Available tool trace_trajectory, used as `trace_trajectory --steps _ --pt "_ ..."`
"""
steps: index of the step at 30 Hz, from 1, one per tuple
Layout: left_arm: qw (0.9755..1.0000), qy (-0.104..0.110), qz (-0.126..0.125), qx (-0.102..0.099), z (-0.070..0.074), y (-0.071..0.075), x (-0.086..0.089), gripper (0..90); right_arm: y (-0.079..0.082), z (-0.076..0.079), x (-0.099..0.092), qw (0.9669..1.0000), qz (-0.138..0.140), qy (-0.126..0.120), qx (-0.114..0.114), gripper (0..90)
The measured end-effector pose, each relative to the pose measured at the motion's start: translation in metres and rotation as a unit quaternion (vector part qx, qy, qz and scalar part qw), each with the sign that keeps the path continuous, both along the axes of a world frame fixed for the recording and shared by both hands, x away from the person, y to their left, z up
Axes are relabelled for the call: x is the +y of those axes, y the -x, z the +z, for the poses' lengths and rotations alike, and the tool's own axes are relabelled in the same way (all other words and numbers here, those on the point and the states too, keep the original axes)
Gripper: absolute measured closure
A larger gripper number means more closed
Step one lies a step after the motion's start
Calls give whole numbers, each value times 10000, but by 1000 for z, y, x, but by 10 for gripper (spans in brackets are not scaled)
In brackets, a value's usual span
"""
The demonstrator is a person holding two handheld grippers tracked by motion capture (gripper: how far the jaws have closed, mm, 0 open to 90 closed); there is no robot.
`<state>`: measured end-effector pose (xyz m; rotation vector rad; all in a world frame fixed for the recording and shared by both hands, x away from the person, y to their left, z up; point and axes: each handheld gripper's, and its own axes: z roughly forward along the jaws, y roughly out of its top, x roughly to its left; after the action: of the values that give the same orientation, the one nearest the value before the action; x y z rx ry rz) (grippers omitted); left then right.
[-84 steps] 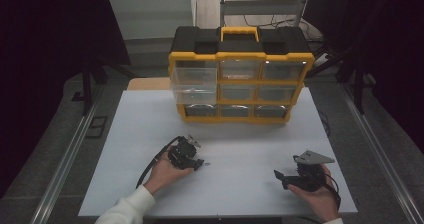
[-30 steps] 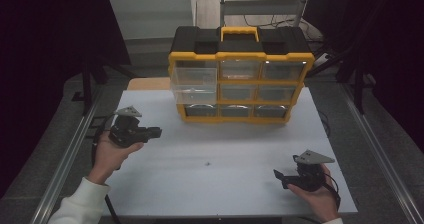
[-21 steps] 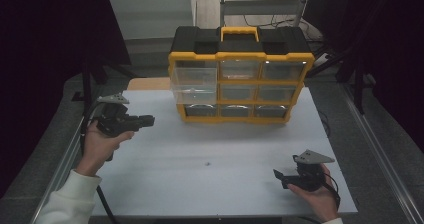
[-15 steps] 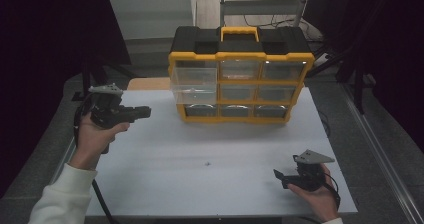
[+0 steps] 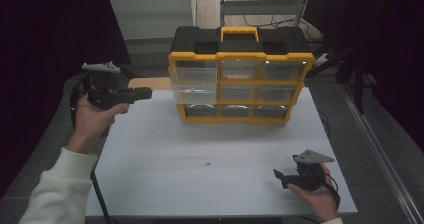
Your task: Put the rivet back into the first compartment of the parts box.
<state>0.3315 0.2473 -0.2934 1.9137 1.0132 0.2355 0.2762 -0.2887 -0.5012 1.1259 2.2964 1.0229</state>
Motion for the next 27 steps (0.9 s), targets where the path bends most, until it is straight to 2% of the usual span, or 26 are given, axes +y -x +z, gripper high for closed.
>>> trace_trajectory --steps 3,13,16,22,27 --pt "10000 38 -28 -36 9 -5 -6 833 0 0 0 10000 6 -5 4 120" --pt "9997 -52 -203 -94 31 -23 -34 833 0 0 0 10000 9 1 11 120" --pt "9996 6 -250 -136 36 -29 -45 832 0 0 -1 10000 1 -2 14 119" --pt "9991 -103 -393 -128 40 -44 -70 832 0 -1 -1 10000 7 3 17 119" --pt "9988 -128 -467 -109 37 -52 -82 830 0 0 -2 10000 -2 -13 23 120"
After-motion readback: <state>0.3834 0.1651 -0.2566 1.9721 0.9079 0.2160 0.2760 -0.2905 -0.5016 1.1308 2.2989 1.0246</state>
